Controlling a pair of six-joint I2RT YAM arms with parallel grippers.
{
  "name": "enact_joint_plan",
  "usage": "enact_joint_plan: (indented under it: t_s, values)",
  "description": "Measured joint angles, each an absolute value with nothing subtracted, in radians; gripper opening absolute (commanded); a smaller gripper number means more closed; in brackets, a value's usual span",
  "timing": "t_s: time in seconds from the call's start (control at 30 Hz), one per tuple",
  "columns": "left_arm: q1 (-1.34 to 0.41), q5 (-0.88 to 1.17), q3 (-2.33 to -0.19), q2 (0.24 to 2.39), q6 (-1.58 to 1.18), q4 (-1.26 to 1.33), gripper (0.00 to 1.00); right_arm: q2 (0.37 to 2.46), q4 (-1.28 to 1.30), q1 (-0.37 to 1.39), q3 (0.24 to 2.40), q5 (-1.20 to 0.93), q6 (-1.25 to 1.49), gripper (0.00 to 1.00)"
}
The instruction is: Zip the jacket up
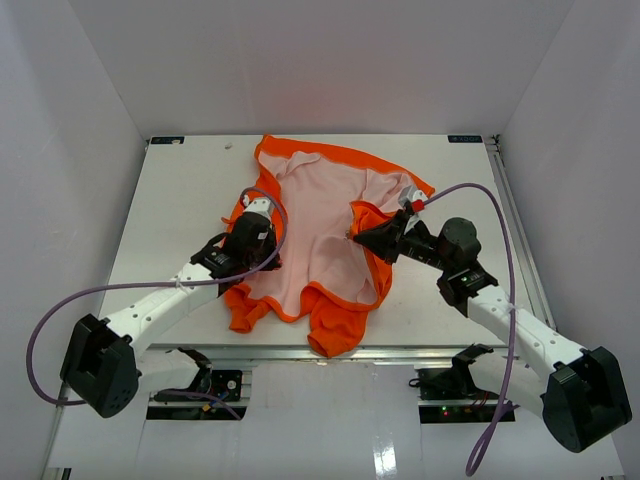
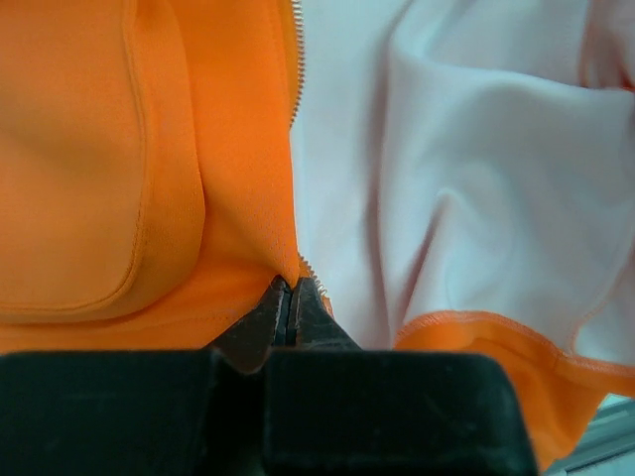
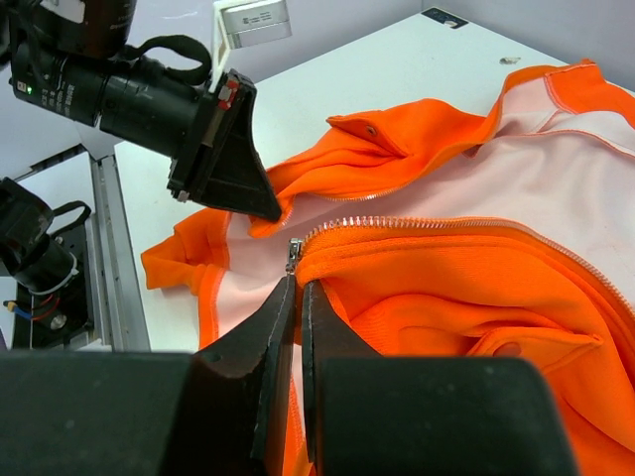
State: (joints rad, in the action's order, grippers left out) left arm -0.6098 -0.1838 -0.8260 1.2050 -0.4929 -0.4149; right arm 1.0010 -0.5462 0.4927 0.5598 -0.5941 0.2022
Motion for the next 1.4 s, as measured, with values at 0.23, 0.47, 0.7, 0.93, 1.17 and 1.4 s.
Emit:
enact_joint_plan:
  t_s: [0.23, 0.47, 0.7, 0.93, 1.17, 1.4]
  values:
    - [-0.605, 0.05, -0.578, 0.904, -0.447, -0.054, 0.0, 1.058, -0.604, 0.499, 0.56, -0.651, 0.213, 0.08]
    - [-0.605, 0.175, -0.489, 0.807, -0.407, 0.193, 0.0, 1.129, -0.631, 0.576, 0.56, -0.69, 0.205, 0.08]
    - [-0.605, 0.207, -0.39, 0.772, -0.384, 0.31, 0.0, 1.148, -0.632, 0.65, 0.561, -0.686, 0.182, 0.08]
    - [-0.605, 0.202, -0.289, 0.683, -0.382, 0.473, 0.0, 1.202, -0.707, 0.691, 0.561, -0.685, 0.176, 0.08]
    - [-0.605, 0.2, -0.178, 0.647, -0.368, 0.666, 0.0, 1.263, -0.739, 0.697, 0.561, -0.694, 0.176, 0.08]
    - [-0.605, 0.221, -0.138, 0.67, -0.351, 0.842, 0.0, 1.298, -0.774, 0.707, 0.595, -0.718, 0.19, 0.08]
